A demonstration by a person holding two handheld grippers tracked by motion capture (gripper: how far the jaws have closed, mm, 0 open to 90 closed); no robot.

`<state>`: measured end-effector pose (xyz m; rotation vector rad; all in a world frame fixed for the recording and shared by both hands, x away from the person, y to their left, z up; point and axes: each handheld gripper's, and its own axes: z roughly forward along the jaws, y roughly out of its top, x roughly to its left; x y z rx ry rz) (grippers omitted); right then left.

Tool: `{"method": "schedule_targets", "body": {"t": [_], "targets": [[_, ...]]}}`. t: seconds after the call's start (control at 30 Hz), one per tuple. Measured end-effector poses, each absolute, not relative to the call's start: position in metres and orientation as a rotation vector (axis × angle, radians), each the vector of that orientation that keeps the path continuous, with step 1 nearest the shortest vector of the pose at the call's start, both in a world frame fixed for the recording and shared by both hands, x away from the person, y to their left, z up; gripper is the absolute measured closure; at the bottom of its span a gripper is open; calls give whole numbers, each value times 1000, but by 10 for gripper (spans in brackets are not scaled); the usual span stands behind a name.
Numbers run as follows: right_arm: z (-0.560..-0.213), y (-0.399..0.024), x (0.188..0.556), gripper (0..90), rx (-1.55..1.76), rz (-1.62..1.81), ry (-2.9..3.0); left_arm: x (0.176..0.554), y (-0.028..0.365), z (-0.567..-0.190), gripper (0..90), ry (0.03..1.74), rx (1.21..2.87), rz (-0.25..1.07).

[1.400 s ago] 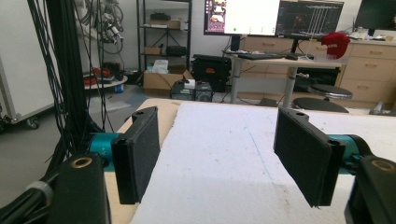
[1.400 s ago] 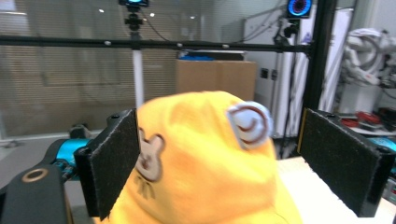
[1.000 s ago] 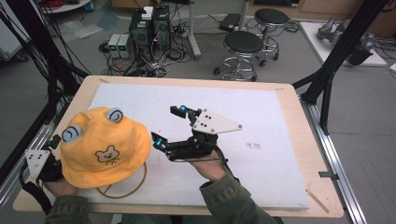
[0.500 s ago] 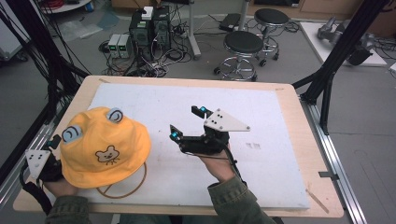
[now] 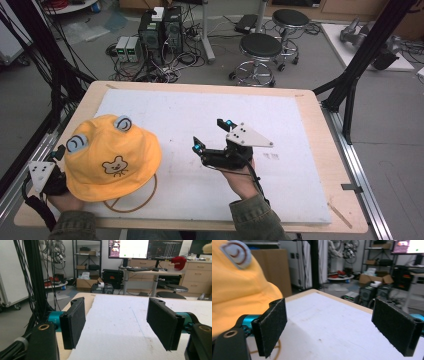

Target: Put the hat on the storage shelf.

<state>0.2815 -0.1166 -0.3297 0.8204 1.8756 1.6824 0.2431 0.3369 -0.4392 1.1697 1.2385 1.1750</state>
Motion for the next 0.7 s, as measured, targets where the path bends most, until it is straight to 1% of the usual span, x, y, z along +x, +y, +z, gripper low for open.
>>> {"method": "schedule_targets", "body": {"t": [0.3,0.7], "targets": [[-335,-141,274,118,877,1592,1811,242,335,-438,316,1228,1182,1191],[-348,-182,267,119,964,1479,1738,242,334,-438,316,1229,1186,1194]]}}
